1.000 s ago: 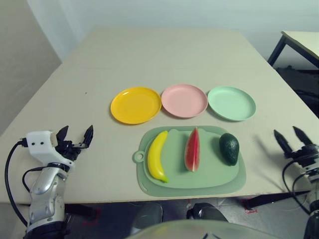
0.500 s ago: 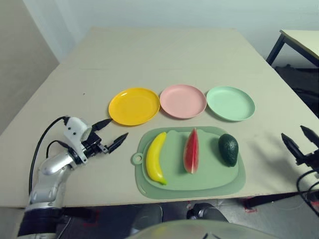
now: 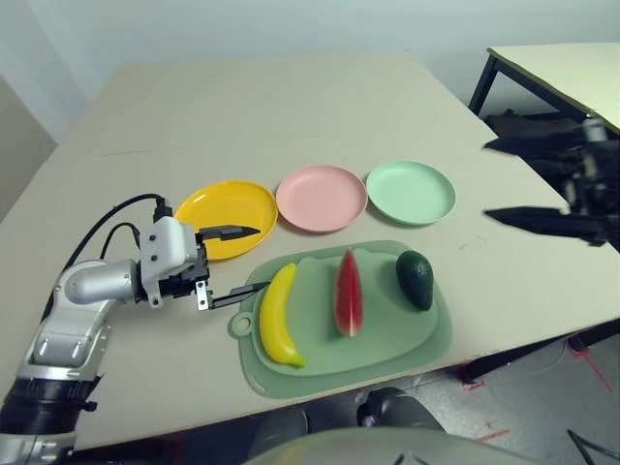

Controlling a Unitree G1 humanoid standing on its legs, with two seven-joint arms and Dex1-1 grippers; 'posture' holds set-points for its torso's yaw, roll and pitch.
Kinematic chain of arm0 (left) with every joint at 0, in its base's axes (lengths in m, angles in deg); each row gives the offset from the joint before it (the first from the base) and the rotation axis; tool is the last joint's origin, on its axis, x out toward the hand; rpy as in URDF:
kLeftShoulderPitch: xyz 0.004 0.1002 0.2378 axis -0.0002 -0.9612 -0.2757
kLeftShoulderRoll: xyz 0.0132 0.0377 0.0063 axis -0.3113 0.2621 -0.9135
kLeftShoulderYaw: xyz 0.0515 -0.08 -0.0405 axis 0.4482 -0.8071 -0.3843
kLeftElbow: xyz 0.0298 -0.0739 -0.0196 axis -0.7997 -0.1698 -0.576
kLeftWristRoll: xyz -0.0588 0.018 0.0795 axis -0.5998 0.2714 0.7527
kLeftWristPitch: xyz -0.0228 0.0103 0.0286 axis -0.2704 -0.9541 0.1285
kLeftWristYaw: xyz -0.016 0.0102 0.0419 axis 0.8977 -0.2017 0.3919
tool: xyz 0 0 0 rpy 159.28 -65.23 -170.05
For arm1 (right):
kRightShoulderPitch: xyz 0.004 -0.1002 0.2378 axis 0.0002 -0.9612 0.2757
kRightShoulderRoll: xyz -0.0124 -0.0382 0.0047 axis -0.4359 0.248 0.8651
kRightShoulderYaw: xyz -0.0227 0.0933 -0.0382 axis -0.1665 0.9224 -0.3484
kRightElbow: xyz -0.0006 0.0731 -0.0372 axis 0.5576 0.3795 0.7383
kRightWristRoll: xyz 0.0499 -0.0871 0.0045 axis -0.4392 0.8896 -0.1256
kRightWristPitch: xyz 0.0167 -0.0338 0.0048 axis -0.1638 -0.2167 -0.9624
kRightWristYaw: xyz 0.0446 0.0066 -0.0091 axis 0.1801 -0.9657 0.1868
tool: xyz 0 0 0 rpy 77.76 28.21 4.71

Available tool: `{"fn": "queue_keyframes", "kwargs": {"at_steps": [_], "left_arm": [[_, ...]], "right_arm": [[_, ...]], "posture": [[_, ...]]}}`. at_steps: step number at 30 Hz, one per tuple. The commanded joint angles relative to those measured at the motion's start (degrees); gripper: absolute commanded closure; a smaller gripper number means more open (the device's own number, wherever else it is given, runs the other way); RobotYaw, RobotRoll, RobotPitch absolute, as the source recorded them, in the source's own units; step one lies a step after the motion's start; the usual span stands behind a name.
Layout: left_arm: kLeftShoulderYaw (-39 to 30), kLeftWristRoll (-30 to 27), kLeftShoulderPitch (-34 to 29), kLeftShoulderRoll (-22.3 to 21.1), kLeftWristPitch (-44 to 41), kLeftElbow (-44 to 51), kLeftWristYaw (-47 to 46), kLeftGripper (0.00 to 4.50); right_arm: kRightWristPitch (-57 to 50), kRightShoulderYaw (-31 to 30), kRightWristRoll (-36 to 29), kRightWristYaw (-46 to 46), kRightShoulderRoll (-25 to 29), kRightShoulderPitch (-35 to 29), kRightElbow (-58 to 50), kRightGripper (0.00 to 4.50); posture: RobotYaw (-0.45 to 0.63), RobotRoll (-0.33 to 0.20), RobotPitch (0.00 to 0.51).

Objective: Place the fruits into color-matched plates.

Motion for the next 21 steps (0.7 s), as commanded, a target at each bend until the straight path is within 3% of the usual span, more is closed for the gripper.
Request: {"fn": "queue_keyframes", "kwargs": {"at_steps": [1,7,10,15,21], "left_arm": [[-0.2,1.1,-2.4,0.3,0.2,2.1,-1.5,0.03],[-0.8,0.9,-5.0,-0.7,-0.2,4.3,-1.8,0.03],[-1.5,0.9,-4.6,-1.9,0.0,3.2,-1.4,0.03],[-1.2,0.8,-2.7,-2.7,0.2,1.6,-1.1,0.03],[-0.8,1.4,-1.7,-2.4,1.4,0.6,-1.0,0.03]], "right_arm": [[1.4,-6.6,9.1,1.3,1.6,2.0,-4.2,0.00],[16.6,-17.1,28.0,6.8,-0.9,5.9,-2.0,0.00],[31.6,-20.0,35.2,11.4,-3.6,8.3,2.4,0.00],[59.9,-23.1,42.7,18.0,-7.2,10.4,10.3,0.00],[72.6,-24.4,47.2,19.7,-10.6,12.6,18.9,0.00]], "posture": [[0.02,0.000,0.008],[0.02,0.000,0.016],[0.02,0.000,0.016],[0.01,0.000,0.017],[0.02,0.000,0.019]]}}
